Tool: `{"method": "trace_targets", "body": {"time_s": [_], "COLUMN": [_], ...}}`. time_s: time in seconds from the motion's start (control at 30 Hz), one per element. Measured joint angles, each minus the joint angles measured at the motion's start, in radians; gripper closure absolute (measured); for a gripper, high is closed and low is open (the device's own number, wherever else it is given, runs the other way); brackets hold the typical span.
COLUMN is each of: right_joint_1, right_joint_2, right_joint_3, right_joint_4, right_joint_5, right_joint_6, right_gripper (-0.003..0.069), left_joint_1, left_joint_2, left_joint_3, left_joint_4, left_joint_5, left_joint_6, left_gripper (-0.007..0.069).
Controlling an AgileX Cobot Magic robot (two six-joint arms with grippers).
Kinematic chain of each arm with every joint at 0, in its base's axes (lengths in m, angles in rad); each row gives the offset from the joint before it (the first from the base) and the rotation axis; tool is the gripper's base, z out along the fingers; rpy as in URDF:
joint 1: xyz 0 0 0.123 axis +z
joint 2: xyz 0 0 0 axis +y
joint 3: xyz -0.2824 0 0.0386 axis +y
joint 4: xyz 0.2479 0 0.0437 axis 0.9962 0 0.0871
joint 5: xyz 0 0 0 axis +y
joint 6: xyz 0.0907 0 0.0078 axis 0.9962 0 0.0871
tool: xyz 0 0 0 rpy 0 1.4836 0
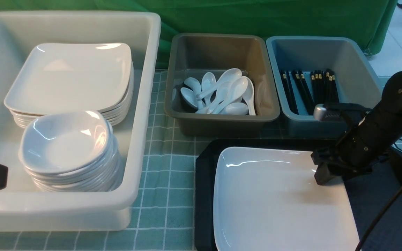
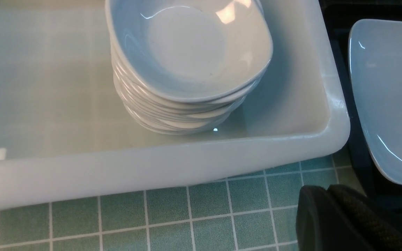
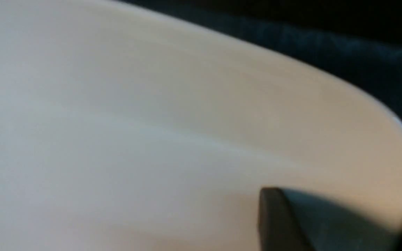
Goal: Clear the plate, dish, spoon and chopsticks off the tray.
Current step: Use the right arm to move the plate from left to right
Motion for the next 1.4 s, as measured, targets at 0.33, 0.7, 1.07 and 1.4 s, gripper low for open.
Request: {"method": "trace_targets", "body": {"time_s": [0.33,0.7,1.07,1.4], "right_joint_1": [-0.018,-0.060,-0.189,-0.188], "right_joint_2": [-0.043,-0.193,-0.193,-0.203], "right_joint_3": [0.001,0.026,0.072,0.063], "right_joint_4": [0.022,-0.047,-0.090,-0.149], "right_joint_5": [0.022,0.089,0.077,0.117], "right_joint_6": [0.003,0.037,0.050,0.107], "right_gripper": [0.0462,0.0544,0.0522,0.0119], "left_joint_1": [0.000,0.000,-0.005,-0.284], "left_joint_2": [0.000,0.003,0.184,0.456], "left_joint_3": [0.000,0.000,0.000,-0.006], "left_joint_4": [0.015,-0.021,-0.258,-0.266], "left_joint_5": [0.004,-0.001,-0.059,-0.259], "left_joint_6": [0.000,0.002,0.110,0.067], "left_gripper": [0.0615,0.0615,0.0615,0.0615]}}
